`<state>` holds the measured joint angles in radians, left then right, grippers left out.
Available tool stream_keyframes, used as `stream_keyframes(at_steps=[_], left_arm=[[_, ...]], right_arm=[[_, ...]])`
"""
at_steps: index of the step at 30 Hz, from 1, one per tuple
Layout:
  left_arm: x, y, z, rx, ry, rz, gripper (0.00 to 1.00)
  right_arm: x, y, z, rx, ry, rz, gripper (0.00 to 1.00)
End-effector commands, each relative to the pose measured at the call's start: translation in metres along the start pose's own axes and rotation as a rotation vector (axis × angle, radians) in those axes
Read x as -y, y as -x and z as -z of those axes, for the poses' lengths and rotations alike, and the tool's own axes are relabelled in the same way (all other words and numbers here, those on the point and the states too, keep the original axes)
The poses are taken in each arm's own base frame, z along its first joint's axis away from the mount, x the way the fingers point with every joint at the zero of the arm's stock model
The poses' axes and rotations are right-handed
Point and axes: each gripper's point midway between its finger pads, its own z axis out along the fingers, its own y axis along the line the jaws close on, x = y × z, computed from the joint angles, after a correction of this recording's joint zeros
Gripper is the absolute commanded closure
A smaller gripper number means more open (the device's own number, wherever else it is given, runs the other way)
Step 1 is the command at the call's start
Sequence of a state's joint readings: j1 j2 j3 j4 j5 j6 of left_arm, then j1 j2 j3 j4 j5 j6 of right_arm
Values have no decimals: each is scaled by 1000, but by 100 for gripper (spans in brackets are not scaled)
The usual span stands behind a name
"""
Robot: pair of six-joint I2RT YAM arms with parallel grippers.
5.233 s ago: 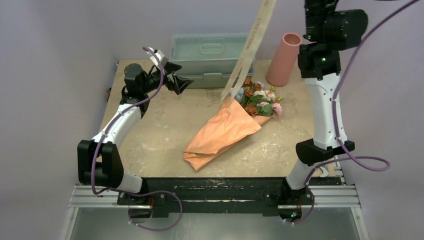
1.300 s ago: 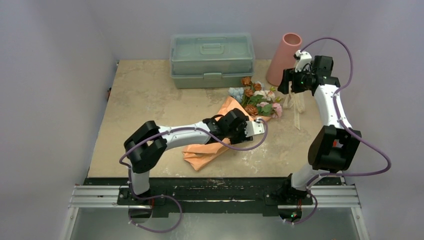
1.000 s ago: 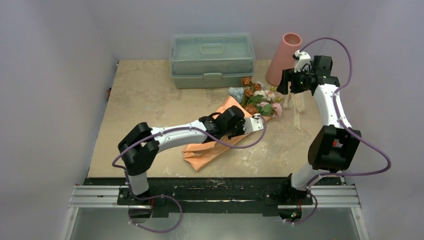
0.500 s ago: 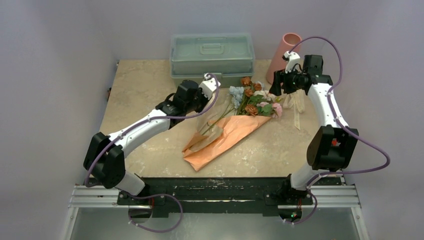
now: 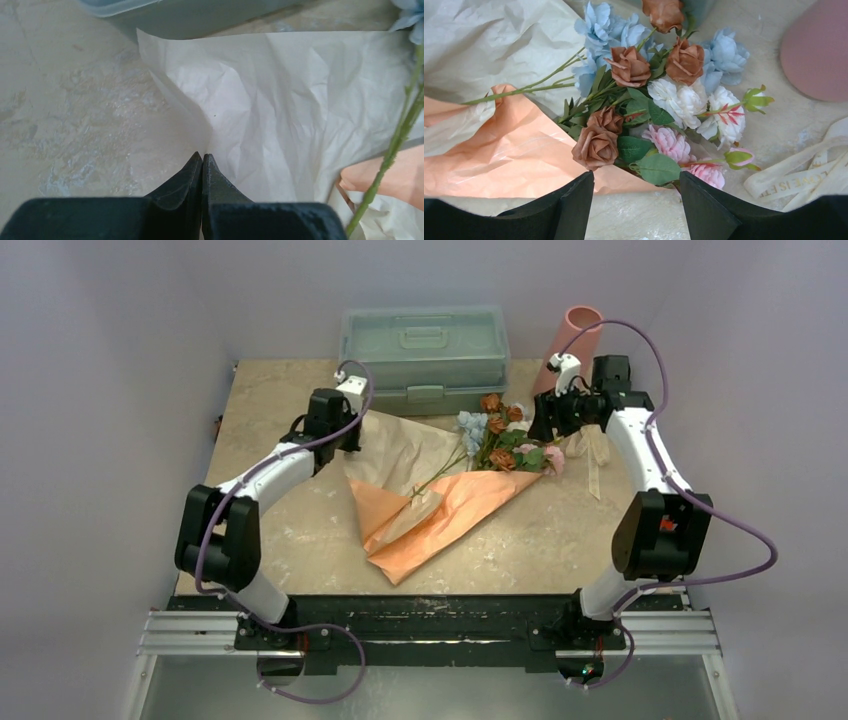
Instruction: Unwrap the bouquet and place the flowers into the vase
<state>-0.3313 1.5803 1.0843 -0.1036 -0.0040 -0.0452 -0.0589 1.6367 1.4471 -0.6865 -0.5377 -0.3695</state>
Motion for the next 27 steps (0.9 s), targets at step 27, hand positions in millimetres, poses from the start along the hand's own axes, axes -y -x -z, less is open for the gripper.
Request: stream_keyframes(at_steps=[27], left_arm=[[-48, -88, -59, -232, 39, 219, 100]], right_arm=[[-15, -107, -94, -245, 55, -50, 46]])
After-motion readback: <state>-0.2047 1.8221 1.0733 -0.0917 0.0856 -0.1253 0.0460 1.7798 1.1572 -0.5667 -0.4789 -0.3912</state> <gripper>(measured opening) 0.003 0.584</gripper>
